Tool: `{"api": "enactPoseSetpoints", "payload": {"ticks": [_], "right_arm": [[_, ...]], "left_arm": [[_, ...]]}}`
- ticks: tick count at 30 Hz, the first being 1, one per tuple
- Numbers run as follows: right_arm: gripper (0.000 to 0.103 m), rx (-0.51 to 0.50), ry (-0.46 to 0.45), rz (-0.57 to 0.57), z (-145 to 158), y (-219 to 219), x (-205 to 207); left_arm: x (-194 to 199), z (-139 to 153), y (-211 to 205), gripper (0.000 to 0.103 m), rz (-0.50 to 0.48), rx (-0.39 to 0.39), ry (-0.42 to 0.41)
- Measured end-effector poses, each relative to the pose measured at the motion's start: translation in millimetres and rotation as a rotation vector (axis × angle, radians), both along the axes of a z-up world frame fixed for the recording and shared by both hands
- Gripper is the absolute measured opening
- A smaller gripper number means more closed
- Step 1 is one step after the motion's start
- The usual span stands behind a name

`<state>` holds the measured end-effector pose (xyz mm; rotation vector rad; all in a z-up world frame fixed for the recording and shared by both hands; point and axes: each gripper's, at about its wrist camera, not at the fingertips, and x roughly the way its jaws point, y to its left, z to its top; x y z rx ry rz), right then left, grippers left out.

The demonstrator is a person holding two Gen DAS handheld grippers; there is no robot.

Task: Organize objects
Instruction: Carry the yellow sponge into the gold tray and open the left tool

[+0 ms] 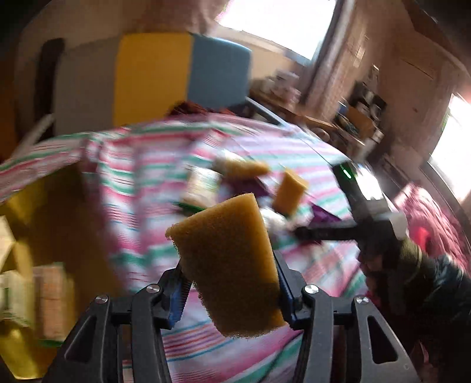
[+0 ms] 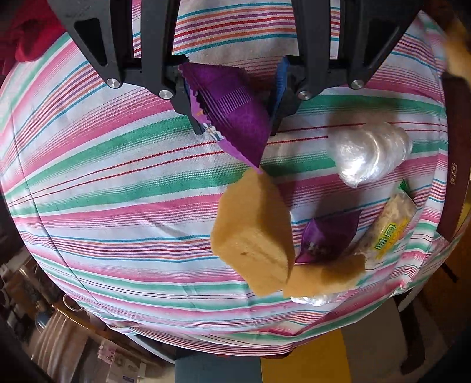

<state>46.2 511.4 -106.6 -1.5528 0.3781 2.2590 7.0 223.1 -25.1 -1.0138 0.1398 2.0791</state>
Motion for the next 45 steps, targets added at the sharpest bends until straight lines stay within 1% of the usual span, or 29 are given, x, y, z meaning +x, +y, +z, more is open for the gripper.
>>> {"api": "enactPoseSetpoints", "payload": {"ticks": [2, 6, 8, 10, 11, 13, 16, 17, 20, 21, 23, 25, 26, 27, 28, 31, 33, 35, 38, 41, 45], "right_arm": [[0.042, 0.01, -0.001, 0.003, 1, 0, 0], [0.042, 0.047, -0.008, 0.016, 3, -4, 0], [0.042, 0.045, -0.006, 0.015, 3, -2, 1], [0.042, 0.048, -0.006, 0.016, 0, -7, -2], [0.042, 0.051, -0.006, 0.017, 1, -7, -2], [0.042, 0.052, -0.005, 0.017, -2, -12, -4], [0.042, 0.053, -0.005, 0.017, -1, -11, -4], [0.042, 0.052, -0.005, 0.017, -1, -11, -3], [0.042, 0.056, -0.006, 0.019, -2, -11, -4], [0.042, 0.058, -0.006, 0.021, -2, -12, -4], [0.042, 0.062, -0.006, 0.023, -2, -13, -4], [0.042, 0.066, -0.006, 0.024, -1, -17, -6], [0.042, 0.067, -0.006, 0.024, -1, -16, -6], [0.042, 0.067, -0.006, 0.024, -1, -17, -8], [0.042, 0.068, -0.006, 0.024, -8, -20, -6], [0.042, 0.069, -0.006, 0.025, -8, -20, -6], [0.042, 0.071, -0.006, 0.026, -8, -20, -8], [0.042, 0.075, -0.006, 0.025, -11, -18, -15], [0.042, 0.084, -0.005, 0.027, -9, -18, -10], [0.043, 0.084, -0.002, 0.025, -9, -19, -10], [0.043, 0.087, -0.001, 0.024, -9, -18, -12]], "left_arm": [[-17, 9, -24, 0.052, 0.074, 0.003, 0.01], [-55, 19, -67, 0.052, 0.23, -0.016, 0.019], [-78, 17, -87, 0.052, 0.311, -0.048, 0.021], [-103, 8, -107, 0.052, 0.38, -0.069, -0.004], [-116, 2, -114, 0.052, 0.409, -0.093, -0.024], [-135, -11, -123, 0.052, 0.453, -0.146, -0.041], [-160, -31, -133, 0.053, 0.497, -0.206, -0.075], [-167, -37, -135, 0.053, 0.517, -0.215, -0.082], [-181, -51, -136, 0.055, 0.533, -0.266, -0.08], [-186, -56, -137, 0.056, 0.54, -0.277, -0.097], [-192, -63, -139, 0.057, 0.53, -0.25, -0.16], [-191, -59, -139, 0.06, 0.539, -0.251, -0.145], [-188, -57, -138, 0.064, 0.536, -0.248, -0.128], [-185, -53, -138, 0.067, 0.536, -0.248, -0.115], [-182, -50, -138, 0.067, 0.537, -0.247, -0.103], [-163, -34, -138, 0.067, 0.513, -0.227, -0.037], [-153, -26, -138, 0.072, 0.512, -0.224, 0.003], [-150, -23, -136, 0.075, 0.503, -0.23, 0.019], [-154, -24, -135, 0.076, 0.513, -0.252, 0.021], [-141, -10, -138, 0.078, 0.52, -0.221, 0.062], [-108, 16, -144, 0.079, 0.518, -0.163, 0.114]]}}
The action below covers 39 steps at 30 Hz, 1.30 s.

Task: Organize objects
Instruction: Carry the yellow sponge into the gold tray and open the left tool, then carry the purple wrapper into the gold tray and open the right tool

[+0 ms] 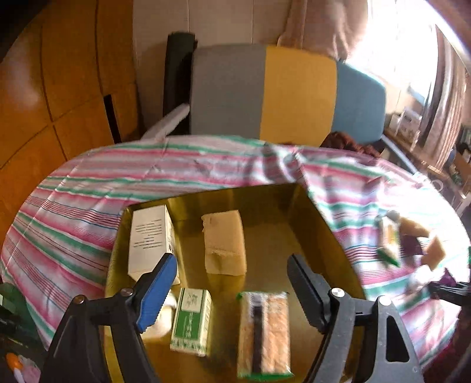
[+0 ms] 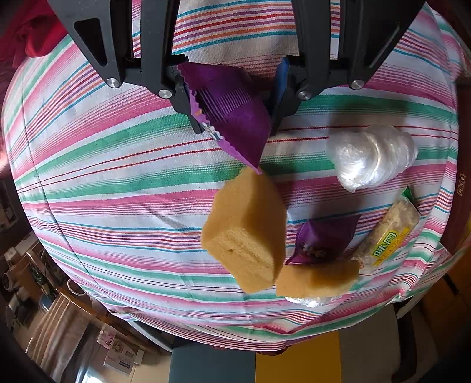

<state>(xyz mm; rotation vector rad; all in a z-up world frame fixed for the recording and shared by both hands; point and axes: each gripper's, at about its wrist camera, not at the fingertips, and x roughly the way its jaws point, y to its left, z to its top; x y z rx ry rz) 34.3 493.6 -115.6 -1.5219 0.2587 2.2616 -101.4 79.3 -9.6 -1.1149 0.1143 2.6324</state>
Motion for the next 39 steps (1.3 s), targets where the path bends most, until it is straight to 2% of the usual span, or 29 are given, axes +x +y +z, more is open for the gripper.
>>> {"api": "enactPoseSetpoints", "payload": {"ticks": [3, 7, 13, 18, 23, 27, 32, 35, 39], "right_arm": [[0.042, 0.01, 0.001, -0.003, 0, -1, -1], [0.04, 0.024, 0.001, -0.008, 0, -2, -2], [0.039, 0.037, -0.004, -0.016, 4, -12, 5], [0.039, -0.004, 0.016, 0.002, 12, -27, 15], [0.039, -0.029, 0.083, 0.058, 35, -57, 26], [0.039, -0.065, 0.185, 0.174, 61, -95, 24], [0.039, -0.117, 0.282, 0.368, 89, -163, -2], [0.039, -0.144, 0.299, 0.504, 96, -217, -25], [0.04, -0.172, 0.282, 0.637, 91, -278, -51]], "left_arm": [[23, 15, -6, 0.079, -0.007, 0.025, 0.038], [37, 19, -12, 0.079, -0.009, 0.028, 0.043], [48, 7, -21, 0.079, 0.007, 0.021, 0.008], [57, 2, -32, 0.079, 0.014, 0.024, 0.001], [60, -4, -44, 0.079, 0.028, 0.028, -0.022], [61, -12, -54, 0.079, 0.047, 0.023, -0.039], [62, -20, -74, 0.079, 0.092, 0.043, -0.065], [64, -24, -92, 0.079, 0.135, 0.05, -0.076], [66, -26, -119, 0.079, 0.201, 0.061, -0.088]]}}
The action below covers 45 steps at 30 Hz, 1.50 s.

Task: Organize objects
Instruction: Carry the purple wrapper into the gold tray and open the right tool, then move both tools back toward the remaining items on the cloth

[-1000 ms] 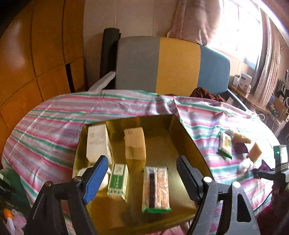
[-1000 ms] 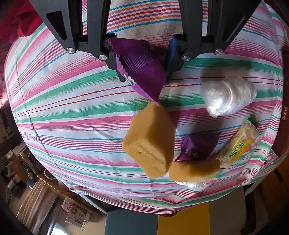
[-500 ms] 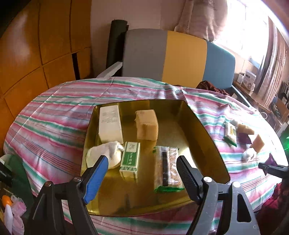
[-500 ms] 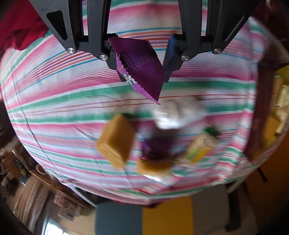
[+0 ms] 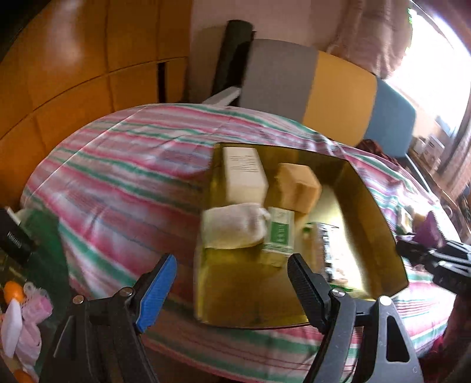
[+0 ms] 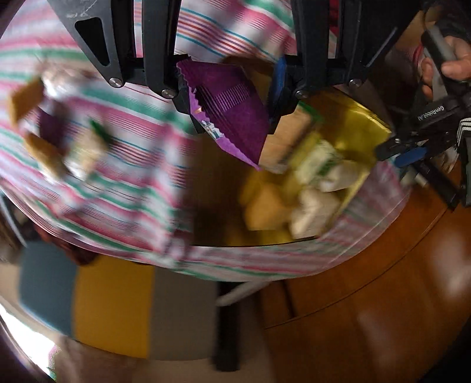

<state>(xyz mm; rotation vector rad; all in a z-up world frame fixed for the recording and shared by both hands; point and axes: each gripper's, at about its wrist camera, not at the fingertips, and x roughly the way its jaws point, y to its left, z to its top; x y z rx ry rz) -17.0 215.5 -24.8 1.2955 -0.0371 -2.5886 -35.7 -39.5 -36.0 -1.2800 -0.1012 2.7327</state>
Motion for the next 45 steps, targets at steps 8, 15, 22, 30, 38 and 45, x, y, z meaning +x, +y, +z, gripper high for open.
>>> {"api": "enactPoseSetpoints", "payload": {"ticks": [8, 15, 22, 30, 38, 45], "right_arm": [[0.045, -0.002, -0.064, 0.18, -34, -88, -34], [0.065, -0.006, -0.051, 0.186, -45, -109, -39], [0.075, -0.011, 0.009, 0.164, -34, -103, -27], [0.075, -0.024, 0.034, 0.105, -28, -84, -15], [0.075, 0.012, 0.086, 0.031, -20, -63, -4], [0.076, 0.006, 0.112, -0.055, -13, -26, 6]], "left_arm": [[-1, -4, -31, 0.079, 0.081, 0.019, -0.012], [-1, -1, -32, 0.079, 0.082, 0.018, 0.003], [2, 5, -25, 0.079, 0.064, 0.009, 0.017], [10, 9, -4, 0.079, 0.004, -0.002, 0.023], [17, 9, 25, 0.079, -0.072, -0.013, 0.017], [21, 9, 56, 0.079, -0.165, -0.014, 0.004]]}}
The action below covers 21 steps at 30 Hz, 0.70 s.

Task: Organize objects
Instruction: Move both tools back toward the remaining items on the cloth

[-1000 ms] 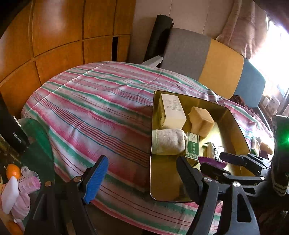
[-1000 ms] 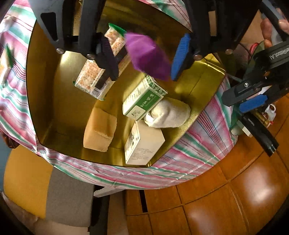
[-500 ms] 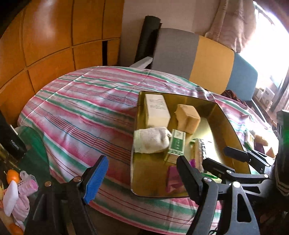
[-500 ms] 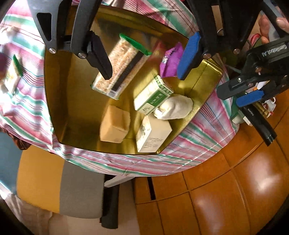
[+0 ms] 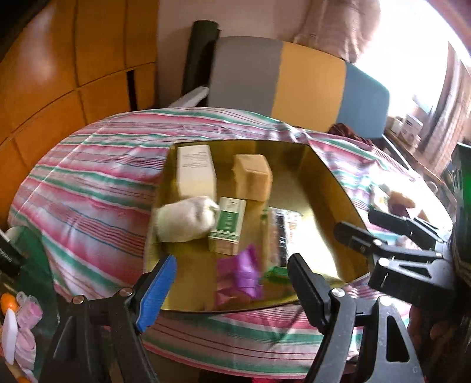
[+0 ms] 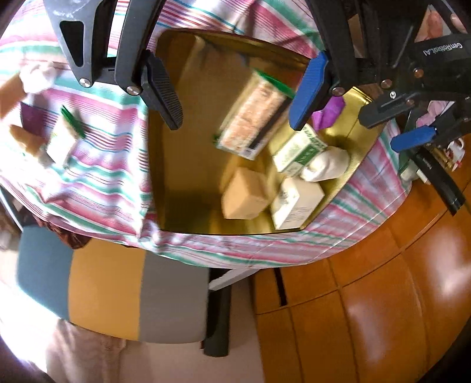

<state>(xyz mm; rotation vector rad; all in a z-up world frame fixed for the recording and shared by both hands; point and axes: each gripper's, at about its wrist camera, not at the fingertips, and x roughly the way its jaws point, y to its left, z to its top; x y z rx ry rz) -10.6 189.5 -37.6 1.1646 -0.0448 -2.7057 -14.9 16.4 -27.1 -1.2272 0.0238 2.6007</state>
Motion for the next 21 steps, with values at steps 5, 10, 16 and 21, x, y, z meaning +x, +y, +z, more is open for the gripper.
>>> {"api": "enactPoseSetpoints", "payload": {"ticks": [5, 10, 16, 21], "right_arm": [[0.077, -0.013, 0.004, -0.078, 2, 36, 10], [0.077, -0.017, 0.004, -0.169, 7, 82, 21], [0.077, -0.014, 0.003, -0.331, 20, 165, 36], [0.078, -0.018, 0.021, -0.525, 35, 250, 56]], "left_arm": [[2, -1, 24, 0.079, -0.079, 0.003, -0.014], [-3, -5, 44, 0.075, -0.137, 0.034, -0.068], [-8, 1, 73, 0.073, -0.23, 0.093, -0.093], [-8, 10, 110, 0.073, -0.331, 0.099, -0.094]]}}
